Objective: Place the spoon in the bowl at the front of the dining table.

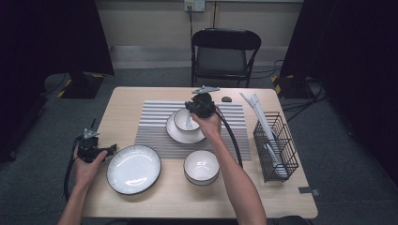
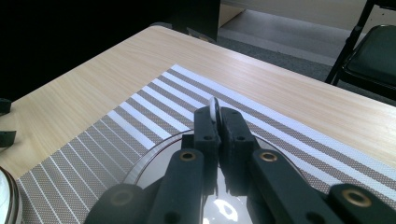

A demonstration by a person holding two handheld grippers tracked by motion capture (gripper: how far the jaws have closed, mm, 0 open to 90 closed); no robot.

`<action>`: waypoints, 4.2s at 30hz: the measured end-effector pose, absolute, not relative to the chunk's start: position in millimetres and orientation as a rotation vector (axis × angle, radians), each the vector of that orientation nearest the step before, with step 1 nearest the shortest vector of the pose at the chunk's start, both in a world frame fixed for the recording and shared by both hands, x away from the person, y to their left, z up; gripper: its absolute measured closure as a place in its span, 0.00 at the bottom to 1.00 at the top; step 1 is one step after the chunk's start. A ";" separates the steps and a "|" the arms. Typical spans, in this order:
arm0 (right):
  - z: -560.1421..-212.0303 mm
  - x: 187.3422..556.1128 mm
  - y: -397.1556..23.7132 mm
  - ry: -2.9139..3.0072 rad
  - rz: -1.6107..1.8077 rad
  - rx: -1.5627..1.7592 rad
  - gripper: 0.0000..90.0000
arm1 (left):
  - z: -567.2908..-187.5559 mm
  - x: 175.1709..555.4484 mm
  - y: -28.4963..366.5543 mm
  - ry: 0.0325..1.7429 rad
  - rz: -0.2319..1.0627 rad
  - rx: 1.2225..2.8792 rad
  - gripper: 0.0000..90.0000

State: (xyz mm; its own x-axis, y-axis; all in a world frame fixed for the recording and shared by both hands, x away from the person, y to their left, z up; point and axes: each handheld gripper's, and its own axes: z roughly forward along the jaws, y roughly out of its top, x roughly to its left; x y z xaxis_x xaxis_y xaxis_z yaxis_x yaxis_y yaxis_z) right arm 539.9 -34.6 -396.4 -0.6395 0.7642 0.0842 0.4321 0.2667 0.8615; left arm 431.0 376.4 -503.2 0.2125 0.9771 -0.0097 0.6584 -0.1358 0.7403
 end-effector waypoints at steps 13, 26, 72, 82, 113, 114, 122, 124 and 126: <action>-395.8 530.6 -26.7 2.222 1.353 1.048 0.94 | -503.1 430.9 376.4 1.514 0.660 1.869 0.16; -396.3 523.7 -19.7 2.250 1.380 1.028 0.92 | -503.1 430.5 377.4 1.496 0.650 1.883 0.15; -420.3 529.6 25.0 2.418 1.254 0.996 0.87 | -503.2 430.6 377.4 1.498 0.650 1.881 0.15; -427.7 534.3 25.0 2.425 1.223 1.043 0.86 | -503.2 430.6 377.4 1.497 0.650 1.881 0.15; -417.3 535.1 4.4 2.413 1.269 1.094 0.60 | -503.2 430.6 377.3 1.497 0.650 1.880 0.15; -415.8 534.8 2.1 2.413 1.267 1.106 0.60 | -503.2 430.5 377.4 1.496 0.649 1.883 0.15; -424.5 536.9 -5.9 2.440 1.218 1.118 0.66 | -503.2 430.5 377.4 1.496 0.650 1.883 0.15; -428.1 538.1 -4.2 2.452 1.200 1.115 0.67 | -503.2 430.6 377.4 1.497 0.650 1.881 0.15; -431.1 539.3 -2.4 2.461 1.184 1.115 0.69 | -503.2 430.6 377.4 1.497 0.650 1.880 0.15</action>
State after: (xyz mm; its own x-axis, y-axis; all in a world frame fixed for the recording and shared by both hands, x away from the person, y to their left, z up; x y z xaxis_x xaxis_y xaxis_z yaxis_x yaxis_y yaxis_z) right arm 539.3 -2.4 -431.1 -0.6985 0.7014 0.1416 0.5484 0.3976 0.7356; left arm 430.6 377.4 -503.2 0.2287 0.9734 -0.0110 0.6570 -0.1460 0.7397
